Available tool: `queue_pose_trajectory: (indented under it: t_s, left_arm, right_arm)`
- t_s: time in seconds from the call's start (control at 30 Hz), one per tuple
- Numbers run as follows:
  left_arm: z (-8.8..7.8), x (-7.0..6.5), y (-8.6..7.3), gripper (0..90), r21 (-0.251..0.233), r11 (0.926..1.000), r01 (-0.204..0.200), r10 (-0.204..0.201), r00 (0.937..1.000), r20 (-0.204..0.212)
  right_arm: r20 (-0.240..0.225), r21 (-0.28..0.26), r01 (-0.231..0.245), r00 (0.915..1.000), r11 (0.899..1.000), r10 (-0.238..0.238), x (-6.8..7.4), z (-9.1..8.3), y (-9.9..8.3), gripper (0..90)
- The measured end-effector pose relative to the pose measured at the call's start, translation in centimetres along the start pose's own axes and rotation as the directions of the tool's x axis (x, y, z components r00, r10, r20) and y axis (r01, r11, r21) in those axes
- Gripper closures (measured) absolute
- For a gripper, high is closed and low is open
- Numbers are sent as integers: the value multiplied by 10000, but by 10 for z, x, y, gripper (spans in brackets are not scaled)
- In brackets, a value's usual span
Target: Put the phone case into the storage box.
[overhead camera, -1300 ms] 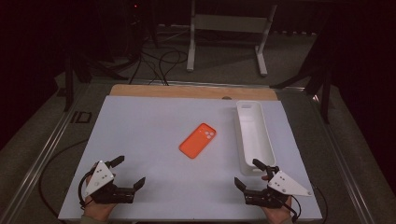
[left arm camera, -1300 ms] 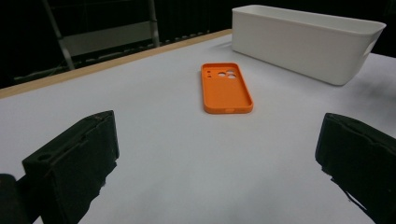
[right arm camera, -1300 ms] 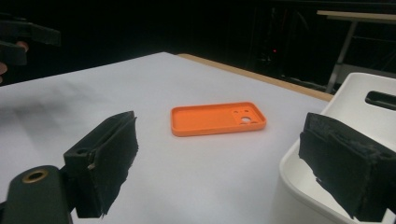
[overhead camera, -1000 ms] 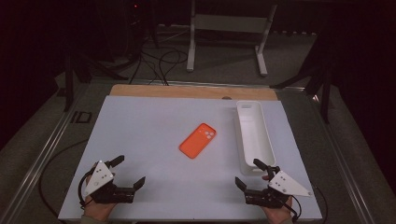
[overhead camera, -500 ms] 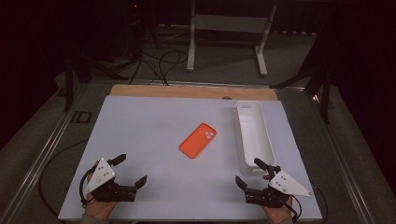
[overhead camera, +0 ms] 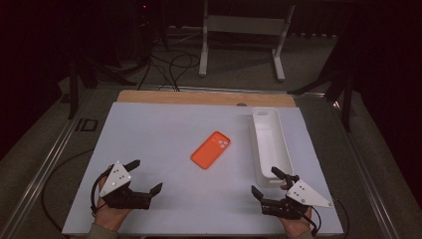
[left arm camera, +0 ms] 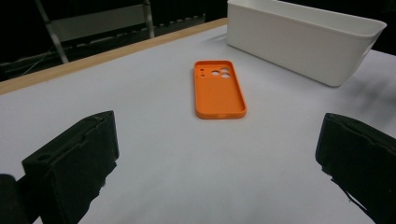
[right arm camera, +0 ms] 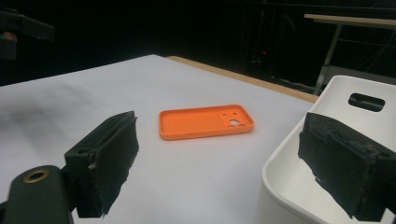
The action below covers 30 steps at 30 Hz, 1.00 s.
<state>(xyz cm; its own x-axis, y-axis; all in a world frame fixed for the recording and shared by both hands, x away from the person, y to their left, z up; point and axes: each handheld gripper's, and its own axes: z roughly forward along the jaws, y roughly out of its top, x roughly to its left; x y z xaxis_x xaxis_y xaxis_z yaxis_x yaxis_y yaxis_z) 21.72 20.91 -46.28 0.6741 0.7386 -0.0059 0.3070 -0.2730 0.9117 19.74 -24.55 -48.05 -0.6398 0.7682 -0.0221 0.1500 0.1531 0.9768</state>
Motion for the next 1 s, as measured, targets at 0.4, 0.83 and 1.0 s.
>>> queue_pose_trajectory:
  t_s: [0.4, 0.83, 1.0]
  left_arm:
    - [17, -2, 15, 3, 277, 9994, -212, 208, 9997, 147]
    - [44, -5, 28, 4, 648, 9971, -402, 377, 9985, 402]
    - [50, -6, 32, 3, 751, 9960, -477, 445, 9981, 435]
  right_arm:
    - [74, 2, 117, 9999, 9999, -117, -1, 4, -1, 115]
    - [176, 19, -16, 9998, 10000, 16, -3, 3, -4, 115]
    - [175, 40, 5, 9998, 10000, -6, -3, 4, -5, 115]
